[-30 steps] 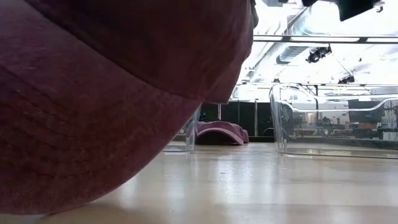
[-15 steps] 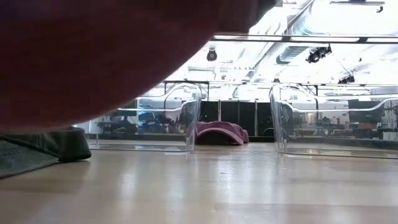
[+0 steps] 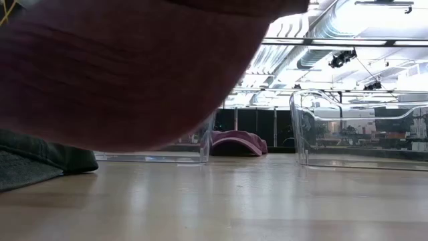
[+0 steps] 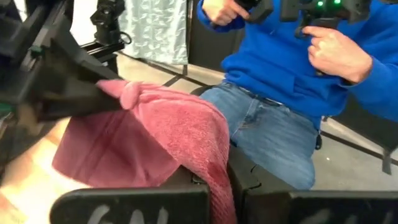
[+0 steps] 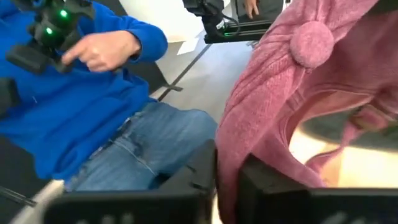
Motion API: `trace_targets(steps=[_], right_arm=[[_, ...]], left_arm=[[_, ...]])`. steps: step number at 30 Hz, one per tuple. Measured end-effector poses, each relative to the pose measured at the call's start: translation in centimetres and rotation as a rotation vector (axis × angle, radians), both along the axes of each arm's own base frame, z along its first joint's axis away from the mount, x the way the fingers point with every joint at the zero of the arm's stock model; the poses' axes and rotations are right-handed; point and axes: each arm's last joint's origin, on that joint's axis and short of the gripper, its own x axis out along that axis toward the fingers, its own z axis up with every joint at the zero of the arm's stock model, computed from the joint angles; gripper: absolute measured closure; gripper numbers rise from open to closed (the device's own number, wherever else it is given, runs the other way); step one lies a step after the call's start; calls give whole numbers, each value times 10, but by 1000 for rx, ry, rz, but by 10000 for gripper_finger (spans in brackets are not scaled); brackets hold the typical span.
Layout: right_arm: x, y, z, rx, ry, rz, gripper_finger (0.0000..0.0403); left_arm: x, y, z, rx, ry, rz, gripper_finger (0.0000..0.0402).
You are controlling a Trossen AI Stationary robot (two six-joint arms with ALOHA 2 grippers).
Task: Pick & Place hat
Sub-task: Put the bottom red cap into the right transparent bin
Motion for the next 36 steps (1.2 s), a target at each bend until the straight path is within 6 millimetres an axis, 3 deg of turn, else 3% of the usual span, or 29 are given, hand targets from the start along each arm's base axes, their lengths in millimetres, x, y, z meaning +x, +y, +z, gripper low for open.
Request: trace_targets(steps=[5, 14, 20, 24, 28, 36], right_arm=[[-1, -1, -5, 4, 106, -90, 388], [4, -8, 1, -133, 239, -227, 395], [2, -8, 3, -163, 315, -243, 394], [-1, -5, 15, -184, 330, -251, 399], [-7, -5, 31, -192, 311, -272, 394], [-11, -3, 35, -184, 319, -236, 385]], left_arm=[[4, 1, -4, 14, 27, 76, 379], [18, 2, -29, -43, 211, 162, 226], [22, -1, -33, -78, 203, 92, 186], [23, -1, -26, -128, 188, 69, 195], [23, -1, -21, -158, 187, 113, 230], [27, 3, -23, -148, 206, 281, 372]])
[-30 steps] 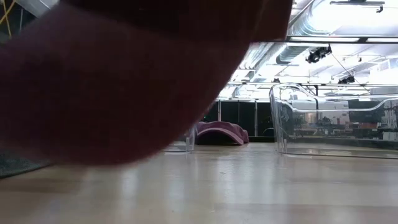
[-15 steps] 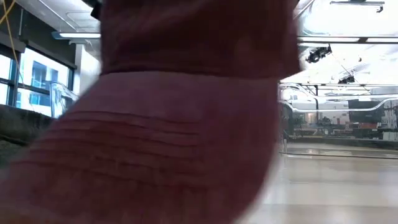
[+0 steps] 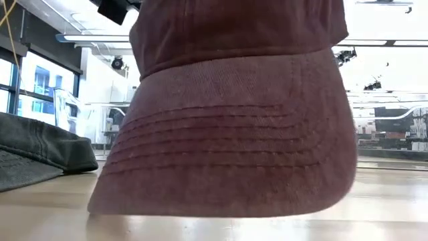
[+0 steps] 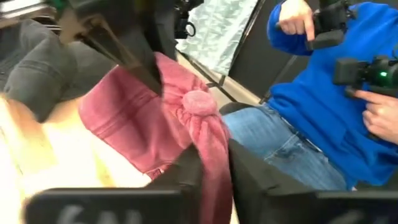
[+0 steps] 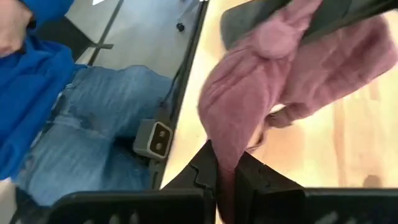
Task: Pick & Place hat
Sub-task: Put the bottom red cap into the right transparent bin
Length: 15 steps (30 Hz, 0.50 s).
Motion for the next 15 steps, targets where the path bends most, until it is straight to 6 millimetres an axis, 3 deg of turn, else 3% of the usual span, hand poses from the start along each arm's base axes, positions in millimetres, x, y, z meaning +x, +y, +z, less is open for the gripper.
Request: trace_targets(steps=[2, 8, 12, 15], right_arm=[[0, 0, 1, 14, -1, 0, 372], [2, 0, 2, 63, 0, -71, 280], [4, -2, 2, 66, -33, -190, 210], [10, -4, 6, 88, -105, -300, 180]], left_arm=[[1, 2, 0, -4, 4, 2, 392], [1, 4, 0, 1, 2, 20, 388], [1, 4, 0, 3, -5, 17, 398], [1, 4, 1, 11, -21, 14, 395]])
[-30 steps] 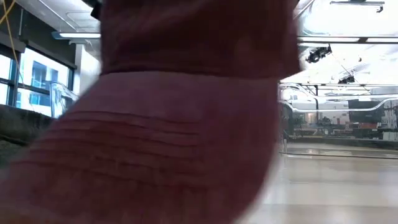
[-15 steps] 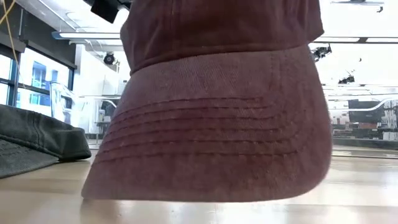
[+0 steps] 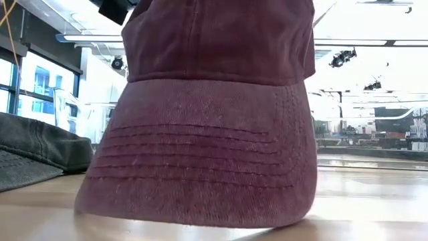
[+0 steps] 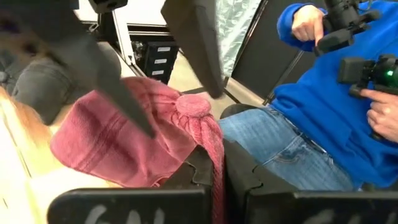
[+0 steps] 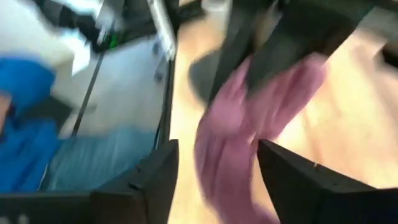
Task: Pick & Place hat
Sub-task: Put the bottom red cap into the right transparent bin
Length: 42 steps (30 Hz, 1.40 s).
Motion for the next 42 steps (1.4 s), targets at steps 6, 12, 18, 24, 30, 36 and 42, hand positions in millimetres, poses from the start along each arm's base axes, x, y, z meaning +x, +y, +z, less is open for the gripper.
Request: trace_targets(steps=[6, 12, 18, 24, 30, 36, 42], right_arm=[[3, 1, -2, 4, -21, -42, 177], [3, 4, -5, 0, -12, 3, 221], [1, 11, -3, -21, -39, 46, 332], [-7, 23, -1, -48, -66, 21, 385], [-35, 36, 22, -48, -130, -134, 396], [-91, 38, 50, -73, -156, -357, 398], [-143, 18, 87, -140, -293, -520, 400]], left_arm=[[1, 0, 2, -4, -25, 0, 399], [1, 0, 3, -8, -40, -2, 400], [0, -1, 4, 13, -79, -62, 371], [-1, 10, 13, 42, -128, -106, 291], [-10, 42, 53, 106, -24, 5, 241], [-38, 57, 101, 328, 2, 318, 255], [-78, 60, 131, 421, -41, 545, 282]])
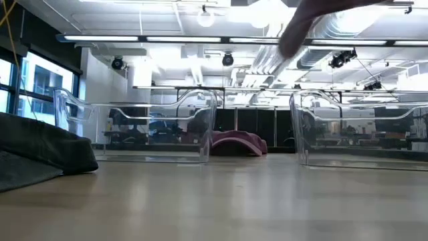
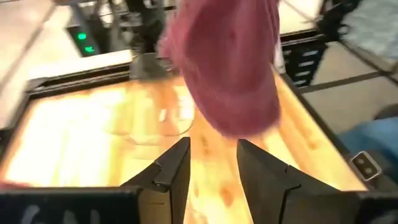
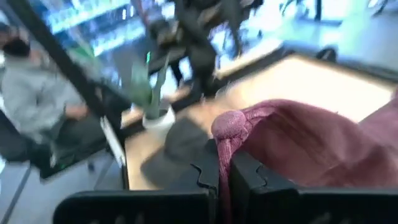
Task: Pick & Place hat
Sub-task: Put the bottom red cap into the right transparent bin
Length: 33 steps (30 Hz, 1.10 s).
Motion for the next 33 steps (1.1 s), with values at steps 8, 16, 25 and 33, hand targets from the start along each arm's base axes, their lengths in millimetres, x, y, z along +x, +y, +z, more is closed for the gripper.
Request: trace_targets(steps=[8, 16, 25, 33], right_arm=[[-40, -51, 27, -83, 0, -70, 401], [-47, -95, 4, 112, 284, -177, 402], [15, -110, -37, 150, 515, -424, 402], [74, -123, -78, 143, 582, -559, 402]], left_arm=[[-18, -6, 5, -1, 26, 65, 291], [-10, -21, -9, 69, 85, 104, 292], [11, -24, -27, 125, 130, 181, 292], [20, -33, -37, 145, 144, 179, 292]])
